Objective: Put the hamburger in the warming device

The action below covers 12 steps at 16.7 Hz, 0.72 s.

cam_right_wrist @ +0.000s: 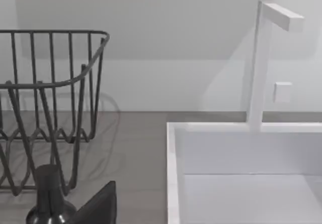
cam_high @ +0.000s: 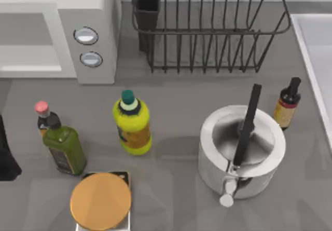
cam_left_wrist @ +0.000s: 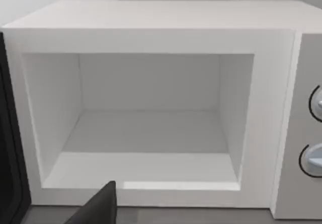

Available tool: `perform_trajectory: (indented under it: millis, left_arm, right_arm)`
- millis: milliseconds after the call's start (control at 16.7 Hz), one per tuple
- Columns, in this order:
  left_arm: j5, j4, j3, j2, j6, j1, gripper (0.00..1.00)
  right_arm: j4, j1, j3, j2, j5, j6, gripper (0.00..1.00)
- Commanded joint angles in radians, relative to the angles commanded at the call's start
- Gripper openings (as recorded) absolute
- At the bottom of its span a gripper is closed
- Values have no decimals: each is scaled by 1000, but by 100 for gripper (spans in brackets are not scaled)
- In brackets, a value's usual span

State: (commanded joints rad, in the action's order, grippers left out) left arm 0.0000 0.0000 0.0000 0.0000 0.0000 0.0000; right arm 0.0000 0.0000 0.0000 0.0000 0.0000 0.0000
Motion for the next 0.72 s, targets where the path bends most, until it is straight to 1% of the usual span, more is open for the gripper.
perform_trajectory:
  millis: [180,360,540,720]
  left_arm:
    - [0,-8,10,11,3,1,100]
    - [2,-71,94,106,29,12,100]
    - [2,-185,237,297,75,33,100]
    - [1,-334,412,578,134,61,100]
  right_arm:
    - [0,0,0,0,0,0,100]
    - [0,0,0,0,0,0,100]
    - [0,0,0,0,0,0,100]
    - [0,0,0,0,0,0,100]
